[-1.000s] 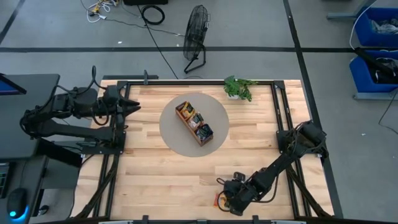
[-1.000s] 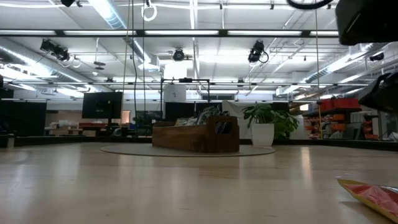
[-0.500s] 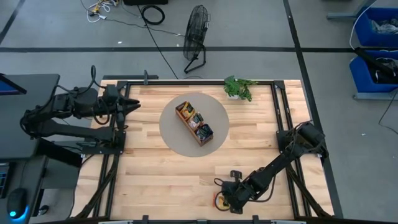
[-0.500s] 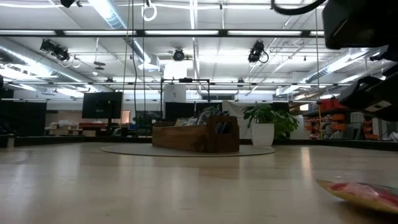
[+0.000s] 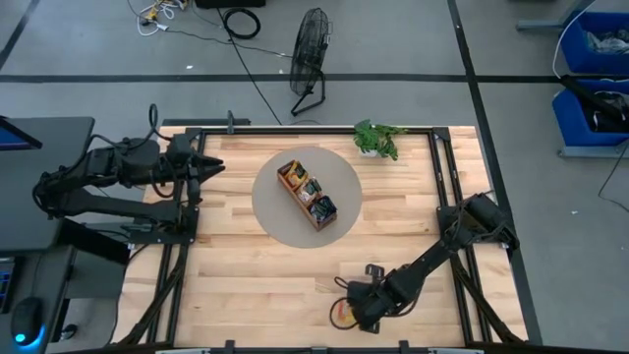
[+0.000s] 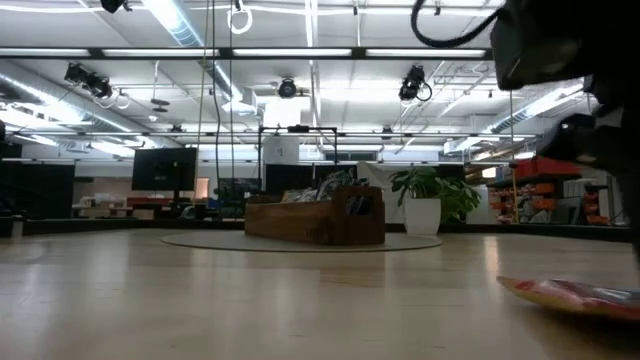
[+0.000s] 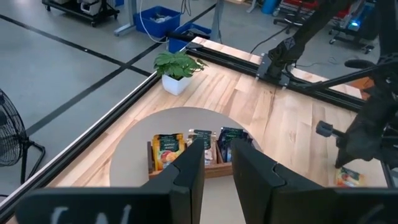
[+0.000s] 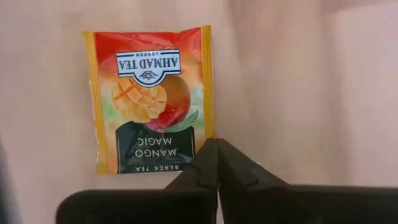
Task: Pick & Place Tea
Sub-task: Put the yellow tea bag into the left section of the wooden organizer
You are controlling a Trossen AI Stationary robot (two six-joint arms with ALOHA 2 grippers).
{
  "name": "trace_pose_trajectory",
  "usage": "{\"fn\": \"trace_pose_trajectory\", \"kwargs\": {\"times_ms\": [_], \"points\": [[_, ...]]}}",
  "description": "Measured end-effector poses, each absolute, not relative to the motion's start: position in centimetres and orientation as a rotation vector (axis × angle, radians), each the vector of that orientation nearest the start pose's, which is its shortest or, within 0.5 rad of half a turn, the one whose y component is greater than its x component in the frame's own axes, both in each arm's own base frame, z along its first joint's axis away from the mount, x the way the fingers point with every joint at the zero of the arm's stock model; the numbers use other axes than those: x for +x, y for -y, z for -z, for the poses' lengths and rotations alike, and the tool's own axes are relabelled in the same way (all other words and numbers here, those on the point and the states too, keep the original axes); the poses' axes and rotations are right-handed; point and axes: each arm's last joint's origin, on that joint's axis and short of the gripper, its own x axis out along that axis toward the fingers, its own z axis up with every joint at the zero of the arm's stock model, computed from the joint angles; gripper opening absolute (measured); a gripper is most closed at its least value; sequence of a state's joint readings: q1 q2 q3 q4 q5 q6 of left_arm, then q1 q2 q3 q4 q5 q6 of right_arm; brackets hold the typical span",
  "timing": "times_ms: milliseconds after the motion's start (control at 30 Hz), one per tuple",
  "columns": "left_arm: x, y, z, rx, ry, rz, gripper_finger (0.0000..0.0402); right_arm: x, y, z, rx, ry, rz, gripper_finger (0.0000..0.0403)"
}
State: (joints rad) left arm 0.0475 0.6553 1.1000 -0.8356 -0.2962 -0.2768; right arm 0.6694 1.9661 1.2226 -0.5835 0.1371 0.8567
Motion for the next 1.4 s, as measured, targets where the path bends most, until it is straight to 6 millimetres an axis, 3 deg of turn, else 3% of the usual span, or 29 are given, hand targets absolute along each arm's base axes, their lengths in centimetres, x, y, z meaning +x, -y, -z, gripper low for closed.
{"fn": "trace_pose_trajectory", "kwargs": {"times_ms": [100,233,333,633,833,1200,1400], "points": [[9.3,-1.3,-38.8,-0.221,-0.338,-0.39,0.0085,29.4,-22.5,-14.6,0.117,-1.279,0.166,0.0001],[9.4,-1.3,-38.8,-0.211,-0.341,-0.389,0.0085,29.3,-22.1,-16.2,0.127,-1.249,0.324,0.0001],[9.4,-1.3,-38.8,-0.211,-0.341,-0.388,0.0085,29.7,-22.5,-16.5,0.175,-1.22,0.292,0.0014],[9.3,-1.3,-38.8,-0.211,-0.341,-0.388,0.0085,29.8,-22.4,-17.0,0.262,-1.206,0.33,0.0098],[9.3,-1.3,-38.8,-0.212,-0.342,-0.384,0.0085,30.4,-23.8,-18.7,0.355,-1.084,0.193,0.0163],[9.3,-1.3,-38.8,-0.202,-0.344,-0.383,0.0085,29.1,-24.6,-17.6,0.239,-1.093,0.246,0.0294],[9.3,-1.3,-38.8,-0.204,-0.345,-0.383,0.0085,28.6,-24.6,-15.8,0.279,-1.101,0.186,0.0309]]}}
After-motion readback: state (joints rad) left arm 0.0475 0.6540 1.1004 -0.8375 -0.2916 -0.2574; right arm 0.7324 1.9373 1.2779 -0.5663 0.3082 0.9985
